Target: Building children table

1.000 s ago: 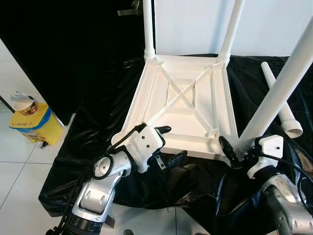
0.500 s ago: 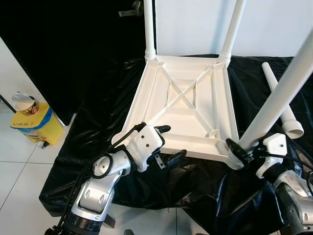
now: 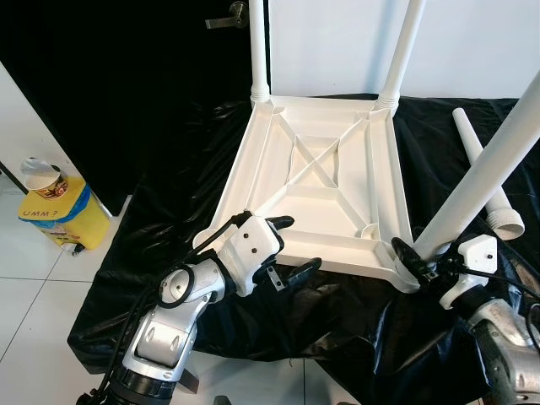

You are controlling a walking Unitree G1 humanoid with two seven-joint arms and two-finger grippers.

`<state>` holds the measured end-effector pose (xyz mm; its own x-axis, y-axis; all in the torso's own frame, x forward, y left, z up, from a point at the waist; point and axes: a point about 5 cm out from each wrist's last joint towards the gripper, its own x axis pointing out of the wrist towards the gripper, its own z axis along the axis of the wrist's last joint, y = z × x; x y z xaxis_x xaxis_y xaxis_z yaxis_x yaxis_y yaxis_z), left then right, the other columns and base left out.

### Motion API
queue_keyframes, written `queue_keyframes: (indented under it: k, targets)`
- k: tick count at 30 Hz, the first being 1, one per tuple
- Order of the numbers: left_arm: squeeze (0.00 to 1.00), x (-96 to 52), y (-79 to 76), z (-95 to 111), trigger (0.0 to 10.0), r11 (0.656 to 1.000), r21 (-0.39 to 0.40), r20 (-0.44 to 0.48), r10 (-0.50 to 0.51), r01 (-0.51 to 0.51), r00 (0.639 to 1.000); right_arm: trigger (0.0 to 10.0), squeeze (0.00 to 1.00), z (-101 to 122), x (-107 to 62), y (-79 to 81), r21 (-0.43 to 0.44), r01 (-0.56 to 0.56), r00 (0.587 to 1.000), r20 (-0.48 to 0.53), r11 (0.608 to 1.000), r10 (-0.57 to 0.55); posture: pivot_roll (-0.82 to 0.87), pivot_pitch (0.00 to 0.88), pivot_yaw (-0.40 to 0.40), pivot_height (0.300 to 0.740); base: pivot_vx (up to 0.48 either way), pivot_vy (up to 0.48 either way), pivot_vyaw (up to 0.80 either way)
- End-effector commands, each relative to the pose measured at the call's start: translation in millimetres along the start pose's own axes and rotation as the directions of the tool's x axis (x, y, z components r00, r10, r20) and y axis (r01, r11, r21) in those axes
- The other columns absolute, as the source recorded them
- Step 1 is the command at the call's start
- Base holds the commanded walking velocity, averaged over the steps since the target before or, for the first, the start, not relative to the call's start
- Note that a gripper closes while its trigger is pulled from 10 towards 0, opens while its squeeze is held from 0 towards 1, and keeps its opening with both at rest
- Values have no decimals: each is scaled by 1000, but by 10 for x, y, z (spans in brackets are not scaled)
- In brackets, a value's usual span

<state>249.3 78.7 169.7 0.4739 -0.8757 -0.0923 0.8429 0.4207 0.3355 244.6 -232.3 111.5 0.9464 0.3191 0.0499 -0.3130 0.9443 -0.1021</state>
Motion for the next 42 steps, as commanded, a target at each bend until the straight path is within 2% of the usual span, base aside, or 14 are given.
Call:
queue_keyframes:
  k: [1,4,6,10,12,15,17,18,21,23,26,30,40,42]
  targets:
    - [0,2,29,-12,10000,998,-1,-5,60,-60,998,10000,0,-213,-67,52,40,46,994,-106,998,-42,-63,69,33,740,0,0,0]
    - [0,4,28,-13,10000,998,-2,-5,59,-59,998,10000,0,-220,-64,60,36,64,992,-111,997,-60,-63,69,33,740,0,0,0]
    - [0,13,20,-14,10000,998,-3,-2,60,-60,998,10000,0,-217,-31,121,54,147,985,-102,988,-141,-62,62,23,740,0,0,0]
    - [0,18,15,-15,10000,998,-4,-1,61,-61,998,10000,0,-211,-15,151,59,184,979,-101,981,-178,-64,60,21,740,0,0,0]
    - [0,27,2,-18,10000,998,-5,2,61,-61,998,10000,0,-202,26,236,73,282,956,-106,957,-274,-65,53,12,740,0,0,0]
    - [0,31,-3,-19,10000,998,-6,3,63,-63,998,10000,0,-197,46,293,82,320,944,-105,944,-311,-65,52,9,740,0,0,0]
    - [0,35,-13,-19,10000,998,-8,6,64,-64,998,10000,0,-194,64,364,79,404,912,-114,911,-395,-64,51,3,740,0,0,0]
    - [0,35,-13,-19,10000,998,-8,6,64,-64,998,10000,0,-194,64,364,79,404,912,-114,911,-395,-64,51,3,740,0,0,0]
    - [0,39,-20,-20,10000,998,-8,6,65,-65,998,10000,0,-199,62,376,58,471,878,-125,880,-462,-63,51,-3,740,0,0,0]
    - [0,35,-29,-23,10000,998,-11,6,69,-69,998,10000,0,-193,58,381,61,544,836,-133,837,-533,-56,50,-5,740,0,0,0]
    - [0,27,-39,-27,10000,997,-15,5,71,-71,997,10000,0,-159,68,409,66,570,819,-122,819,-560,-63,48,2,740,0,0,0]
    - [0,36,-42,-25,10000,998,-9,5,55,-55,998,10000,0,-125,88,464,67,550,833,-105,832,-543,-68,47,8,740,0,0,0]
    - [0,35,-39,-25,10000,999,-9,5,49,-49,999,10000,0,-96,83,502,62,557,829,-99,828,-550,-77,56,17,740,0,0,0]
    - [0,40,-38,-26,10000,999,-10,5,48,-48,999,10000,0,-71,89,514,61,536,843,-82,842,-531,-77,61,18,740,0,0,0]
